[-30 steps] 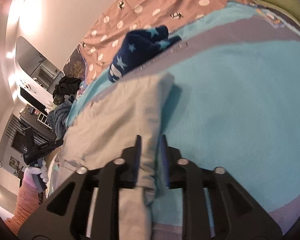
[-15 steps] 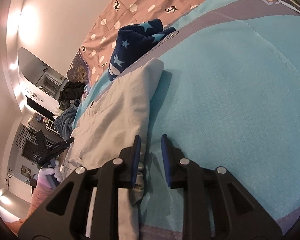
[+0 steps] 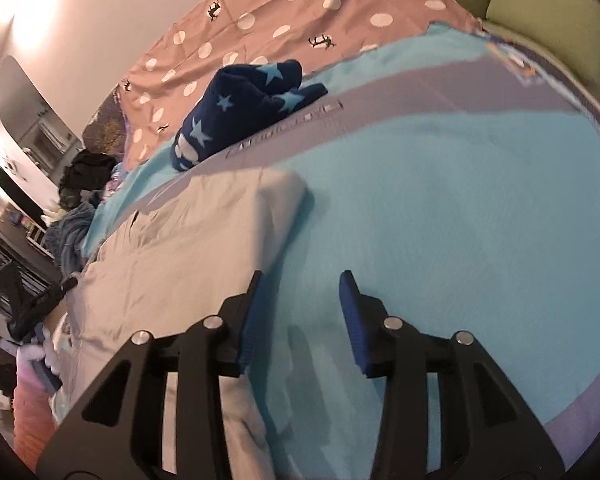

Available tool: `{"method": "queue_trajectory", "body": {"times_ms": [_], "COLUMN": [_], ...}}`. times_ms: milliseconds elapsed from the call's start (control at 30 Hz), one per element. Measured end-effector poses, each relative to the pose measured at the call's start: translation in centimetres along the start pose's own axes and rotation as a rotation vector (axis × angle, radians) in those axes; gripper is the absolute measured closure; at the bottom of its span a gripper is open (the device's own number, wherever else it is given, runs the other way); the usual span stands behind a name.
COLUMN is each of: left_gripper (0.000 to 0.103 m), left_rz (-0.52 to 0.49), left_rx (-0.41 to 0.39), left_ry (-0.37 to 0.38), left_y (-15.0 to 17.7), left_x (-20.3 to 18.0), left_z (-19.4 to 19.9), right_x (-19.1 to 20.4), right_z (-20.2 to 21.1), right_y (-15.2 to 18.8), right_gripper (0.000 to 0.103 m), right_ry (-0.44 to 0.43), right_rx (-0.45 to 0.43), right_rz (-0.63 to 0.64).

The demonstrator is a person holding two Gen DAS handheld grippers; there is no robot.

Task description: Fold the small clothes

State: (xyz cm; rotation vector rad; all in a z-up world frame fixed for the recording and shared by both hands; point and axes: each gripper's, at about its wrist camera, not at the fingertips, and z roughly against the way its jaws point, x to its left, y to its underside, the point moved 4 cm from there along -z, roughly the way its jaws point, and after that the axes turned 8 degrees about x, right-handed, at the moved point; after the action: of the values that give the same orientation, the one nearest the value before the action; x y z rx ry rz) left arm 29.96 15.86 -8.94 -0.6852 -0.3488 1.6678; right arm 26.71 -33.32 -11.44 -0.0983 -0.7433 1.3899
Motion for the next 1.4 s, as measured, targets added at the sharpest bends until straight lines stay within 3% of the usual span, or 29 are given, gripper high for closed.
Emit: {"method": "queue_trajectory", "body": {"times_ms": [100,200,233,333,367,400,433,467,533,633,733,800,867,933,1033,1100,1167,1267,1367,1400], "left_gripper": [0.099,0.099,0.094,0.084,0.083,0.074,0.060,0.055,0.052,0.050,0.046,0.046,0.046,0.047,0.046,0.046,0.046,0.046,0.047,0.048], "left_rz": [-0.026,-0.037,-0.029,0.001,0.000,-0.012,-0.026,-0.057,-0.122,-0.146,-0.088,-0.068,-0.071,-0.069,-0.063,-0.031,0.034,0.156,0.208,0.222], "left_rx": [0.060,0.081,0.082,0.092,0.090,0.083,0.077,0.069,0.081,0.167,0.138,0.140,0.147,0.155,0.155,0.181,0.201,0.206,0.208,0.206], "left_ry": [0.013,-0.023,-0.028,-0.042,-0.042,-0.047,-0.059,-0.079,-0.110,-0.154,-0.091,-0.079,-0.089,-0.050,-0.039,-0.005,0.078,0.147,0.235,0.291], "left_y": [0.3,0.7,0.8,1.1,1.3,1.5,1.7,2.0,2.6,4.1,4.1,3.9,4.2,4.7,4.7,4.0,2.8,0.6,-0.7,-1.2], "left_x": [-0.5,-0.6,-0.5,0.2,0.3,0.2,0.2,0.0,-0.1,0.8,2.0,2.4,2.2,1.9,1.8,2.1,2.7,4.5,4.8,4.7], "left_z": [-1.4,-2.5,-2.6,-2.4,-2.1,-1.5,-1.1,-0.6,-0.6,-2.7,-2.6,-2.5,-2.1,-1.2,-0.8,-1.5,-2.3,-3.7,-4.8,-5.1], "right_x": [0.9,1.6,1.8,2.1,2.1,2.0,1.7,1.1,0.0,-1.7,-1.3,-0.4,1.2,2.4,3.2,3.0,2.3,1.3,0.8,0.6], "right_z": [-0.9,-2.6,-3.3,-5.1,-5.6,-6.1,-6.4,-6.4,-6.0,-7.0,-6.0,-4.1,-2.1,-1.3,-2.3,-2.3,-2.5,-4.0,-5.7,-6.2], "right_y": [-1.6,-2.6,-2.9,-3.4,-3.5,-3.6,-3.6,-3.5,-3.3,-3.6,-3.6,-2.9,-1.4,0.3,2.1,1.4,-0.4,-2.8,-4.6,-5.2], "right_gripper": [0.063,0.063,0.063,0.051,0.065,0.098,0.098,0.098,0.099,0.099,0.093,0.078,0.068,0.059,0.060,0.060,0.058,0.057,0.057,0.062], "right_ry": [0.035,-0.030,-0.055,-0.094,-0.083,-0.051,-0.049,-0.090,-0.141,-0.255,-0.234,-0.178,-0.199,-0.204,-0.087,-0.101,-0.129,-0.139,-0.177,-0.203], "right_rx": [0.026,0.071,0.086,0.112,0.107,0.099,0.104,0.099,0.078,0.131,0.144,0.145,0.150,0.169,0.219,0.201,0.172,0.170,0.163,0.153], "right_rz": [-0.002,-0.016,-0.024,-0.026,-0.006,0.013,0.012,-0.020,-0.053,-0.101,-0.104,-0.087,-0.038,0.008,0.058,0.029,-0.030,-0.077,-0.100,-0.117]}}
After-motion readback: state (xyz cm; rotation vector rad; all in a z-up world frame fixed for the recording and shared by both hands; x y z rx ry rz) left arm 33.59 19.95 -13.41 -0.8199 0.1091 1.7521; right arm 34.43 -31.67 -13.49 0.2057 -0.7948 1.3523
